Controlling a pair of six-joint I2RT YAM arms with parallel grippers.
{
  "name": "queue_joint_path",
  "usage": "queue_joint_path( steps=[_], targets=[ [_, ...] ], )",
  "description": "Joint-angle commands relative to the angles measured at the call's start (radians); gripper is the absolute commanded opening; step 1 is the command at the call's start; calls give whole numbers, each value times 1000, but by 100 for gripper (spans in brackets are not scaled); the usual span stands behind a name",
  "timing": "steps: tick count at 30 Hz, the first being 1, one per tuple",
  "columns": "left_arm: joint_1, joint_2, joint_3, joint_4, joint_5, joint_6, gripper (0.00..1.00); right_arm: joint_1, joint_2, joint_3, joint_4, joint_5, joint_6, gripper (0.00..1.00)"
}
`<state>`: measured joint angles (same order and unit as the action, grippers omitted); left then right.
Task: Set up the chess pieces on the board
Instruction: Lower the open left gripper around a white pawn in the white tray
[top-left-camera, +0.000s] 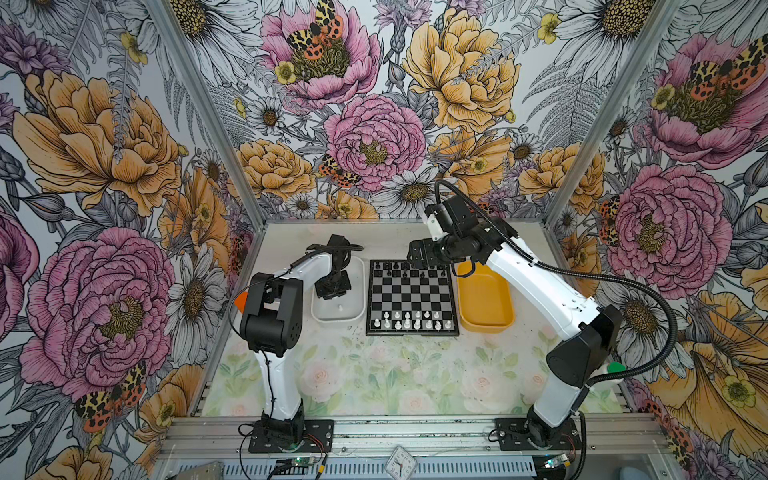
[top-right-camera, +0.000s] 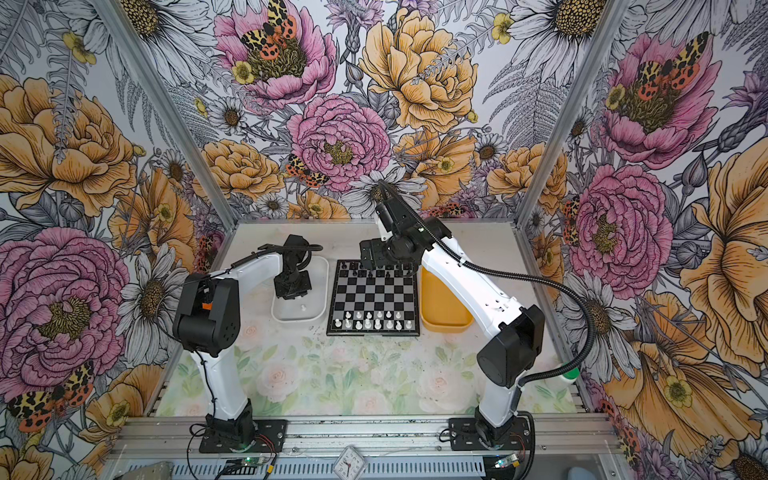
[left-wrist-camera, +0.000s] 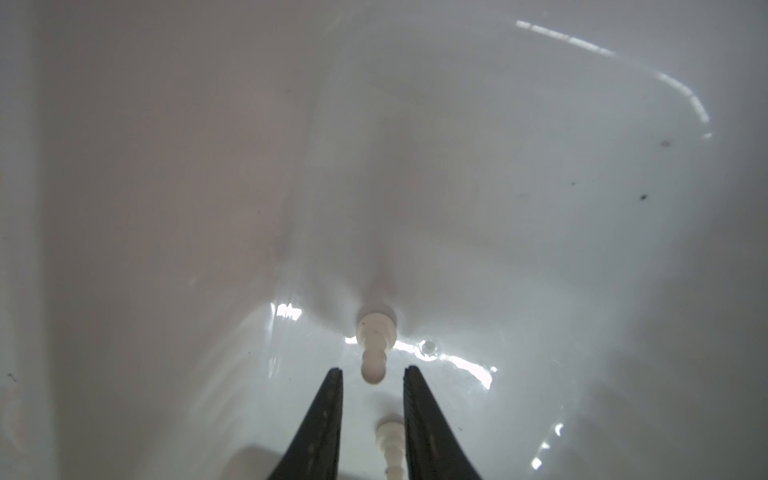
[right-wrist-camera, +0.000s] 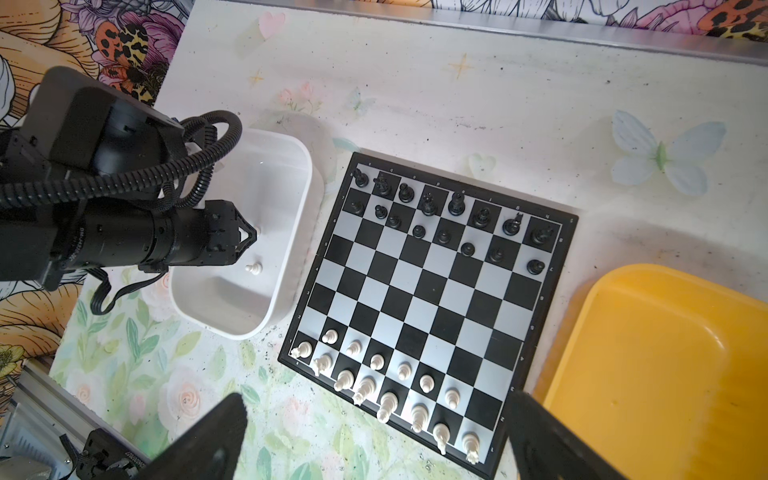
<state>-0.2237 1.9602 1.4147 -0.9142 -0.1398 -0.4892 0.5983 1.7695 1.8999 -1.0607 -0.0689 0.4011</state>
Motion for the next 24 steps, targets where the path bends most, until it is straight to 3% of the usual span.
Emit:
queue_joint_path(
  steps=[1, 24],
  targets=[
    [14, 13, 36, 34, 17, 18, 28, -8, 7, 25, 3, 11, -12, 100],
    [27, 42, 47, 35, 27, 45, 19, -9, 2, 24, -10, 36, 4, 100]
  ],
)
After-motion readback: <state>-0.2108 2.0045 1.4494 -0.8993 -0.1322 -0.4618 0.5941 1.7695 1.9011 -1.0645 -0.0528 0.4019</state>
